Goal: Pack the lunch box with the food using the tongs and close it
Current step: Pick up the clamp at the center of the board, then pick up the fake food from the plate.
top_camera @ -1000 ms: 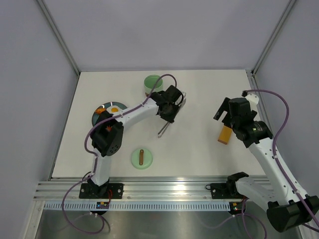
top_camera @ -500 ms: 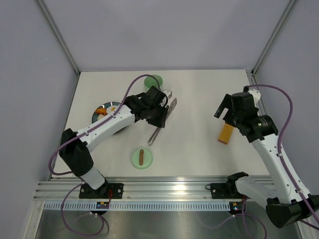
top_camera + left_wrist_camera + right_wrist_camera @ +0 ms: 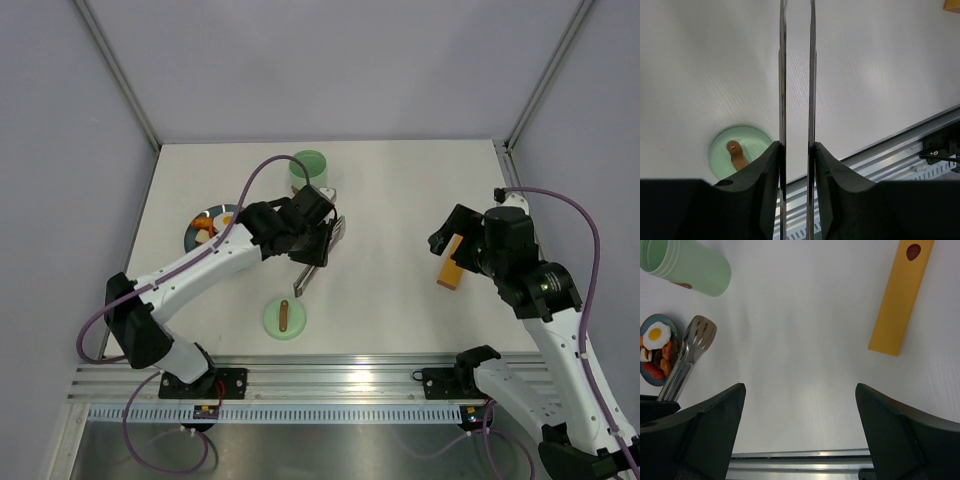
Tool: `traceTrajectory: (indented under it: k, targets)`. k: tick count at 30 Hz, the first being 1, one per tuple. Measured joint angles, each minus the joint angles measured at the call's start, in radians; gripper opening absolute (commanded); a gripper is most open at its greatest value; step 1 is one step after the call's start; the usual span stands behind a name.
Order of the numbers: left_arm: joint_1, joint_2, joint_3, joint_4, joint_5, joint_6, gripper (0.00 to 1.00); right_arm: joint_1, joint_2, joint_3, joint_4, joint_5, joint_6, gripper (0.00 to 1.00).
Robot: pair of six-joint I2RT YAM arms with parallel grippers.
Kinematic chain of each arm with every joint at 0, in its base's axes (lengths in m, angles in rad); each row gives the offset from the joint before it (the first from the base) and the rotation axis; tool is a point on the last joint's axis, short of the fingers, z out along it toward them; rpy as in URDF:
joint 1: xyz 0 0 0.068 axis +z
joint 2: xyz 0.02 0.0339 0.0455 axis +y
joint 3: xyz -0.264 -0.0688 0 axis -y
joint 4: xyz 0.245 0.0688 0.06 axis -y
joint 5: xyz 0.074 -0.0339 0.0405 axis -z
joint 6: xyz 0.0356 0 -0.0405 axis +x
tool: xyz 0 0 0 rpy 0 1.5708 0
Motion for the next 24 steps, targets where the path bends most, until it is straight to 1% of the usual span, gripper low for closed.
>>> traceTrajectory:
  k: [7,11,17,19,24]
  targets:
    - [-0.012,-0.067,-0.002,-0.034,-0.068,-0.038,0.33,0.000,-0.018,-0.022,0.001,-0.030,-0.005,0.99]
    - [-0.013,-0.095,-0.005,-0.066,-0.117,-0.039,0.31,0.000,-0.025,-0.046,0.002,-0.028,-0.003,1.00]
    - [0.004,-0.135,-0.006,-0.126,-0.192,-0.033,0.31,0.000,-0.011,-0.068,0.028,-0.021,0.021,0.99]
    - [0.043,-0.153,-0.007,-0.145,-0.191,-0.031,0.31,0.000,0.012,-0.068,0.045,-0.020,0.027,0.99]
    - [0.228,-0.232,-0.063,-0.150,-0.156,-0.031,0.31,0.000,0.085,-0.068,0.076,-0.010,0.039,0.99]
